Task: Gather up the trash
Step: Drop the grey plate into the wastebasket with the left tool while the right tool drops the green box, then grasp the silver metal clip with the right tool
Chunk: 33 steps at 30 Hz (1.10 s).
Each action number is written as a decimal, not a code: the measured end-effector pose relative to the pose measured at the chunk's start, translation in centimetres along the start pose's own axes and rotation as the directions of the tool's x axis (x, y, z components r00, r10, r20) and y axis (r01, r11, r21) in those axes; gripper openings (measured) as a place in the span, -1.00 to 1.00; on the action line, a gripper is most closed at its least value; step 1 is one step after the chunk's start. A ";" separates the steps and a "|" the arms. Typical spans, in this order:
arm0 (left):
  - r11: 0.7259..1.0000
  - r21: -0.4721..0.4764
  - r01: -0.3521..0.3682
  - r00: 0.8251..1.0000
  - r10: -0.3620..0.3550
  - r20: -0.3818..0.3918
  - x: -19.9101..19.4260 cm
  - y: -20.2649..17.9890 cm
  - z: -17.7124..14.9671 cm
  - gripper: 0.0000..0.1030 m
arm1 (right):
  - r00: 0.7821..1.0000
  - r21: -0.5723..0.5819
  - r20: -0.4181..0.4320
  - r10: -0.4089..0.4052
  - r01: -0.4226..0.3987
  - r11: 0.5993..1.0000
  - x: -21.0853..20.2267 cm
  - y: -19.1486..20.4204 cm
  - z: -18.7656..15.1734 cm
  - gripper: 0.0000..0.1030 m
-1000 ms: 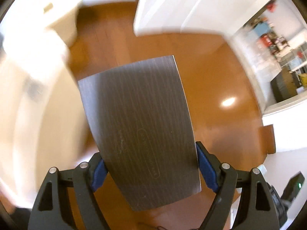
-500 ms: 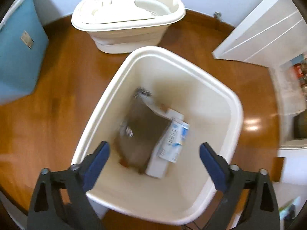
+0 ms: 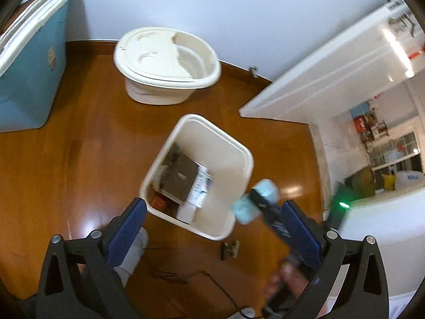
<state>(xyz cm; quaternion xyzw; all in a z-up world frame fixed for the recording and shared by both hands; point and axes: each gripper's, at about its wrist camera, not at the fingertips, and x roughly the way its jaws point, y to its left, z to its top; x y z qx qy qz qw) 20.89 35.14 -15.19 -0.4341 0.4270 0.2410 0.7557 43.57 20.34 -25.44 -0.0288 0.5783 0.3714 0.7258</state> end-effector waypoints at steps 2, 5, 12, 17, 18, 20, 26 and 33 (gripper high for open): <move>0.998 -0.050 0.025 1.000 -0.026 -0.001 -0.5 0.8 0.8 0.99 | 0.998 -0.006 -0.058 -0.021 0.021 1.000 3.8 0.7 0.4 0.14; 0.998 -0.055 0.038 0.999 -0.036 0.039 -1.3 0.5 2.0 0.99 | 0.985 -0.005 -0.158 -0.066 0.066 0.998 9.9 1.6 0.6 0.14; 0.997 -0.045 0.068 0.998 -0.068 -0.009 0.2 -0.8 2.5 0.99 | 0.938 0.013 -0.328 -0.107 0.118 0.993 18.8 0.0 1.2 0.12; 0.997 -0.036 0.063 0.998 -0.064 -0.009 0.2 -1.3 2.4 0.99 | 0.943 0.009 -0.329 -0.046 0.052 0.999 15.6 -0.3 1.1 0.12; 0.998 -0.020 0.056 0.998 -0.056 -0.006 0.2 -1.6 2.2 0.99 | 0.956 -0.009 -0.294 -0.005 0.002 1.000 13.4 0.0 1.3 0.12; 0.999 0.018 0.050 0.999 -0.050 -0.012 0.2 -2.5 1.6 0.99 | 0.976 -0.037 -0.207 0.060 -0.070 0.997 8.4 -0.3 1.5 0.12; 0.980 0.199 0.024 0.998 -0.013 -0.058 2.5 -7.4 -2.1 0.99 | 0.997 -0.104 -0.050 -0.060 0.055 0.993 -2.4 -11.7 -3.0 0.38; 0.935 0.354 0.000 0.990 0.050 -0.133 6.7 -12.8 -8.1 0.99 | 0.927 0.059 -0.311 -0.211 0.240 0.969 5.5 -28.1 -15.1 0.29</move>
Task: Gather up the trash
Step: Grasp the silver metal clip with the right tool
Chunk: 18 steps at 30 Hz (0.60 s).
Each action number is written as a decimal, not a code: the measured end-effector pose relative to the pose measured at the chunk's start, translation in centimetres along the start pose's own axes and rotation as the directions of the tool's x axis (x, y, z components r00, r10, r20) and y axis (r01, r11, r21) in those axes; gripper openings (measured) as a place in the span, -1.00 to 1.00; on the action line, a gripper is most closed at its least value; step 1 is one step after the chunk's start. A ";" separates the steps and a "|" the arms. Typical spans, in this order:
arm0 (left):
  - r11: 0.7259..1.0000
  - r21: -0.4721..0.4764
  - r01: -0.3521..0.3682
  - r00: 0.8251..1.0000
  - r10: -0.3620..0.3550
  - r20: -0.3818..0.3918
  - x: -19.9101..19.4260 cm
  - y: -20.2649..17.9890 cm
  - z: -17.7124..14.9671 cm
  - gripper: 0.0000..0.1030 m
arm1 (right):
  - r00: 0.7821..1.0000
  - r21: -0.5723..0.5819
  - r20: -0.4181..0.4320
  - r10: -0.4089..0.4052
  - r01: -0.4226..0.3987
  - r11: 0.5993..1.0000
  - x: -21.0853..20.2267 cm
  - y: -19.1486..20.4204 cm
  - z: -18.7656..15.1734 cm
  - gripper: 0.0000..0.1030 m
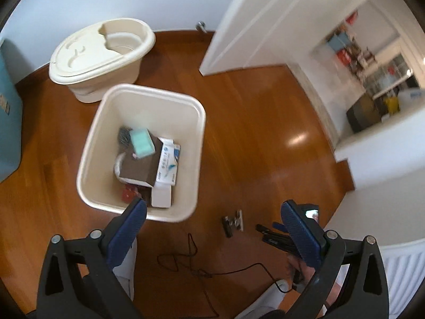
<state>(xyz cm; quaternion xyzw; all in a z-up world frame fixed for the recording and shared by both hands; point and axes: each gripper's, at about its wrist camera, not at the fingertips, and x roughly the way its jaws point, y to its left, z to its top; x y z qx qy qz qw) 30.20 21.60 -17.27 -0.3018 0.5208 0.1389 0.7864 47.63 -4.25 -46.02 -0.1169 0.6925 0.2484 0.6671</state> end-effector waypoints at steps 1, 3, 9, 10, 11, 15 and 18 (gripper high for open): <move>1.000 0.015 -0.013 1.000 0.013 -0.008 0.8 -0.7 -0.3 0.99 | 1.000 -0.008 -0.028 0.005 -0.005 1.000 1.8 -0.5 -0.5 0.29; 0.998 0.044 -0.038 0.999 0.039 -0.026 2.0 -1.7 -0.6 0.99 | 0.998 0.025 -0.036 0.044 -0.043 0.999 4.2 -1.6 -0.6 0.29; 0.996 0.074 -0.055 0.991 0.063 -0.114 5.2 -2.9 -1.6 0.99 | 0.992 0.086 -0.044 0.118 -0.114 0.990 7.5 -3.9 0.5 0.29; 0.997 0.062 -0.050 0.990 0.057 -0.126 5.4 -2.8 -1.7 0.99 | 0.998 -0.083 -0.024 0.060 -0.062 0.995 7.0 -2.7 0.6 0.28; 0.998 0.050 -0.046 0.990 0.052 -0.134 5.5 -2.7 -1.7 0.99 | 1.000 -0.252 0.010 0.004 -0.001 0.968 6.6 -1.2 0.3 0.28; 0.999 -0.006 -0.036 0.984 0.034 -0.175 6.0 -2.2 -2.1 0.99 | 0.986 -0.736 0.099 -0.131 0.161 0.657 7.3 3.2 -2.7 0.27; 0.999 -0.024 -0.034 0.979 0.029 -0.202 6.5 -2.0 -2.4 0.99 | 0.986 -0.845 0.113 -0.125 0.161 0.510 8.7 5.2 -3.5 0.17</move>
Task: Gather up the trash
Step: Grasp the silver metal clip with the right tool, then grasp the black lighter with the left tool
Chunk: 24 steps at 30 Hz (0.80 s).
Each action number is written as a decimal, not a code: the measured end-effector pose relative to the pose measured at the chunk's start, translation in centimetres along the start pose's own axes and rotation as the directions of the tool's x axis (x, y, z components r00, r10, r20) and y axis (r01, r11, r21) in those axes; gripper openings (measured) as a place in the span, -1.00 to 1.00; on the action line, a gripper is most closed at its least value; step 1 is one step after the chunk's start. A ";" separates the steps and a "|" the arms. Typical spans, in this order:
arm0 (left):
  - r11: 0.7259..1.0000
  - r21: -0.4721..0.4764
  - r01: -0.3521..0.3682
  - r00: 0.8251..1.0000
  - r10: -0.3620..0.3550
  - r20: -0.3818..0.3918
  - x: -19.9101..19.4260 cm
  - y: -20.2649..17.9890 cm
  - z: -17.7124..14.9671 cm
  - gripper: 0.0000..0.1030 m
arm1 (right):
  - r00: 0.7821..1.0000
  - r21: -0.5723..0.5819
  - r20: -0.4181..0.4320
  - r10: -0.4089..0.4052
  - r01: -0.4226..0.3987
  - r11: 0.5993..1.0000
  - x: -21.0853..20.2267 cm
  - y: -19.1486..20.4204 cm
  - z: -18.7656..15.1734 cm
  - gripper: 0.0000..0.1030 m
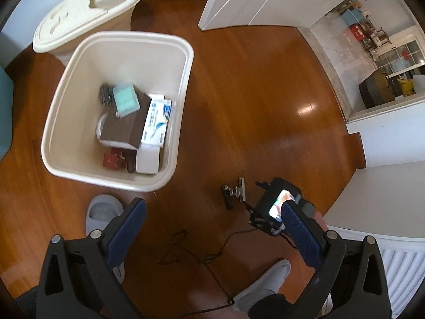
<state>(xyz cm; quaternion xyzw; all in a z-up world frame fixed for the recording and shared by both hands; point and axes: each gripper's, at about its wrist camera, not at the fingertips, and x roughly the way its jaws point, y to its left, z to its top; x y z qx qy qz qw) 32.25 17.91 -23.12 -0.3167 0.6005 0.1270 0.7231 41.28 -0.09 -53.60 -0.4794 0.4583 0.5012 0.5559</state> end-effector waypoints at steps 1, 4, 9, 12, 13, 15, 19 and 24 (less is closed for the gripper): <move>1.000 -0.005 0.003 1.000 -0.003 -0.009 0.2 0.1 0.0 0.99 | 1.000 -0.041 0.007 0.002 -0.002 0.999 0.3 0.5 0.4 0.17; 1.000 -0.020 -0.012 1.000 0.012 -0.029 0.8 0.4 0.1 0.99 | 0.999 -0.221 -0.050 0.000 -0.011 0.975 2.5 2.6 1.4 0.16; 0.999 -0.021 -0.025 0.999 0.024 -0.048 1.5 0.5 0.2 0.99 | 0.995 -0.331 -0.101 -0.010 -0.024 0.943 5.1 4.0 2.1 0.08; 0.999 -0.015 -0.029 0.998 0.028 -0.063 1.9 0.4 0.2 0.99 | 0.996 -0.337 -0.093 0.008 -0.039 0.941 6.0 4.3 2.9 -0.30; 0.999 -0.011 -0.035 0.997 0.034 -0.067 2.0 0.2 0.1 0.99 | 0.993 -0.323 -0.116 0.024 -0.061 0.944 6.5 4.1 3.1 -0.44; 0.999 0.001 -0.041 0.997 0.041 -0.069 2.2 -0.1 0.0 0.99 | 0.991 -0.261 -0.126 0.035 -0.067 0.963 6.8 3.3 3.4 -0.49; 0.996 0.068 -0.063 0.995 0.068 -0.075 3.4 -1.6 -0.5 0.99 | 0.985 0.027 -0.072 0.159 -0.158 0.987 4.7 -0.9 2.2 -0.50; 0.998 0.043 -0.052 0.982 0.059 -0.179 9.0 -3.3 -2.7 0.99 | 0.975 0.316 0.097 0.202 -0.222 0.922 -0.1 -6.1 -2.7 -0.50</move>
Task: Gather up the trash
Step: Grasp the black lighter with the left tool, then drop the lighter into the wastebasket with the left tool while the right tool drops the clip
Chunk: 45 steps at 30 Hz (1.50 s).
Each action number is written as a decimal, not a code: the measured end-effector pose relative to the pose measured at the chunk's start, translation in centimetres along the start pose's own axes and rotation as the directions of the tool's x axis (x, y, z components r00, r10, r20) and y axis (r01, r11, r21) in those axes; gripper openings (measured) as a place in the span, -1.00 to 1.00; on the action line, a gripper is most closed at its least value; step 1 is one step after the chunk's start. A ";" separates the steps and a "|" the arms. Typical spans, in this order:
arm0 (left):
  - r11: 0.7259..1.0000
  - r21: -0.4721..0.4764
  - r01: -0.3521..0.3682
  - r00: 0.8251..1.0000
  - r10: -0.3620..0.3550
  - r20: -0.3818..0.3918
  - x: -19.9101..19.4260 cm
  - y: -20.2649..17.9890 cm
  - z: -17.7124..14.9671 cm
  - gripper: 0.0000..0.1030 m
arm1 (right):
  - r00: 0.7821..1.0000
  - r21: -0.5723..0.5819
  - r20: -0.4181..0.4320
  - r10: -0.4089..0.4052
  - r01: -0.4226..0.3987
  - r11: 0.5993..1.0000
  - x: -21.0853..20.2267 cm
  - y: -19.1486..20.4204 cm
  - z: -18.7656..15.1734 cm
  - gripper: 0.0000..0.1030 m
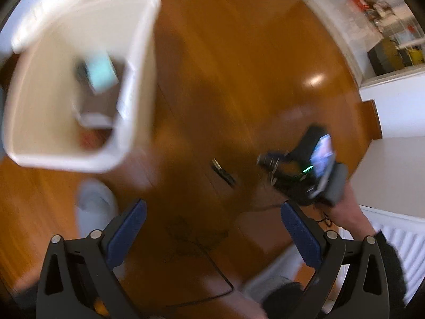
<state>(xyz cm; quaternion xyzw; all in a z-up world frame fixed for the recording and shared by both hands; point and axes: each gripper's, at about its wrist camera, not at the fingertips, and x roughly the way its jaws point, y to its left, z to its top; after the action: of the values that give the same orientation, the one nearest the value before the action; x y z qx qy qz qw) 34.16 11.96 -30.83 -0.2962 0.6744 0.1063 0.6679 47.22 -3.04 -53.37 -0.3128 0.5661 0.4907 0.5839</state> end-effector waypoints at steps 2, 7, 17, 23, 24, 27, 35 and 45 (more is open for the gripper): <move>0.991 -0.130 0.013 0.996 -0.023 -0.082 4.5 0.0 -0.4 0.99 | 0.999 0.090 0.044 0.015 -0.019 0.996 -2.3 -1.6 -1.7 -0.50; 0.867 -0.496 0.053 0.987 -0.120 -0.104 14.8 1.6 0.8 0.99 | 0.992 0.187 0.129 -0.009 -0.016 0.982 -5.3 -4.0 -5.0 -0.49; 0.828 -0.542 -0.144 0.988 0.091 -0.123 26.1 0.5 1.7 0.77 | 0.973 0.337 0.230 -0.031 -0.050 0.940 -6.9 -8.4 -9.5 -0.49; 0.819 -0.537 -0.203 0.979 0.161 -0.124 27.5 -0.3 1.9 0.26 | 0.965 0.341 0.260 -0.034 -0.059 0.938 -6.7 -9.1 -9.4 -0.49; 0.824 -0.528 -0.204 0.979 0.166 -0.119 27.5 -0.5 2.0 0.26 | 0.963 0.338 0.268 -0.035 -0.060 0.939 -6.7 -9.0 -9.3 -0.49; 0.829 -0.520 -0.206 0.979 0.176 -0.106 27.1 -0.5 1.5 0.04 | 0.959 0.327 0.281 -0.039 -0.057 0.943 -6.9 -8.6 -9.0 -0.49; 0.865 -0.489 -0.115 0.993 0.094 -0.066 26.1 0.1 0.9 -0.65 | 0.952 0.305 0.301 -0.052 -0.045 0.951 -7.7 -7.6 -8.1 -0.49; 0.987 -0.160 0.021 0.962 0.024 0.272 5.2 -1.1 0.6 -0.65 | 0.962 0.255 0.261 -0.077 0.009 0.967 -12.5 -3.7 -6.3 -0.49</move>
<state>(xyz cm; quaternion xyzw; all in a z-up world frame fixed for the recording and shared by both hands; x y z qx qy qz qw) 35.63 10.05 -35.61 -0.3314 0.5652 0.2010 0.7282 50.00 -12.80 -42.98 -0.1792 0.5324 0.4400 0.7006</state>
